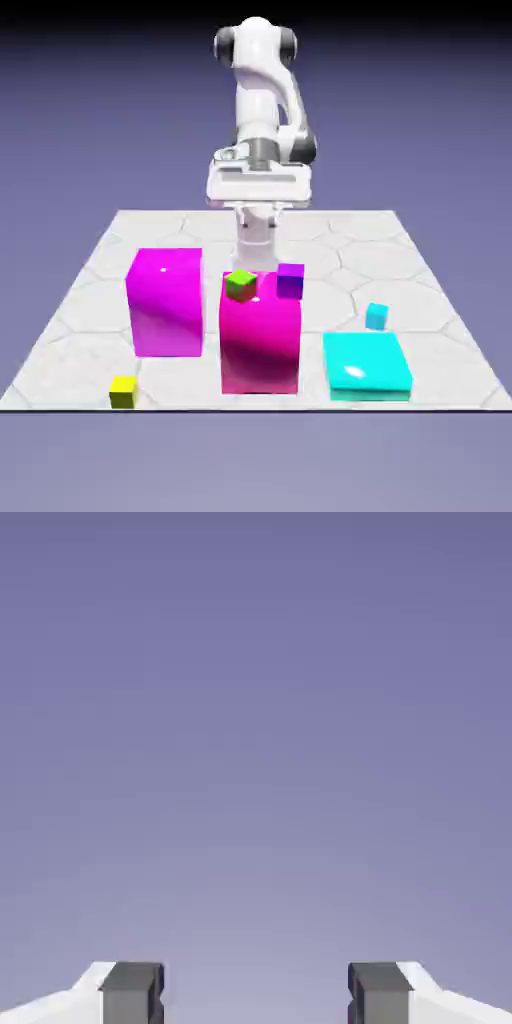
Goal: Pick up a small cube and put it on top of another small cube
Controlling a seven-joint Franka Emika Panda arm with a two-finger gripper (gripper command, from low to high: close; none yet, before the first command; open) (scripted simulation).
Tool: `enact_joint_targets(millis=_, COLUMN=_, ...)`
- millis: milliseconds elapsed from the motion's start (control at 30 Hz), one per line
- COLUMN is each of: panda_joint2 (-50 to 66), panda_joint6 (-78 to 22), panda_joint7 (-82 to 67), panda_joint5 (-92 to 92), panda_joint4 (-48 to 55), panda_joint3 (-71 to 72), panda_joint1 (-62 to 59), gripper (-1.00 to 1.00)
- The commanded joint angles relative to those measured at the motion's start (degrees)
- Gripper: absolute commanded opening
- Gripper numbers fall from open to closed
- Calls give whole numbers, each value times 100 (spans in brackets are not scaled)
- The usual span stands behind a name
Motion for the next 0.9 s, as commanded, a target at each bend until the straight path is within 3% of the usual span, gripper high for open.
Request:
enact_joint_targets(millis=0, panda_joint2=208, panda_joint6=-223, panda_joint7=56, panda_joint5=145, panda_joint4=195, panda_joint3=-83, panda_joint1=-45, gripper=0)
enact_joint_targets(millis=867, panda_joint2=5607, panda_joint6=-6008, panda_joint7=1498, panda_joint5=3906, panda_joint4=5255, panda_joint3=-2234, panda_joint1=-1212, gripper=0)
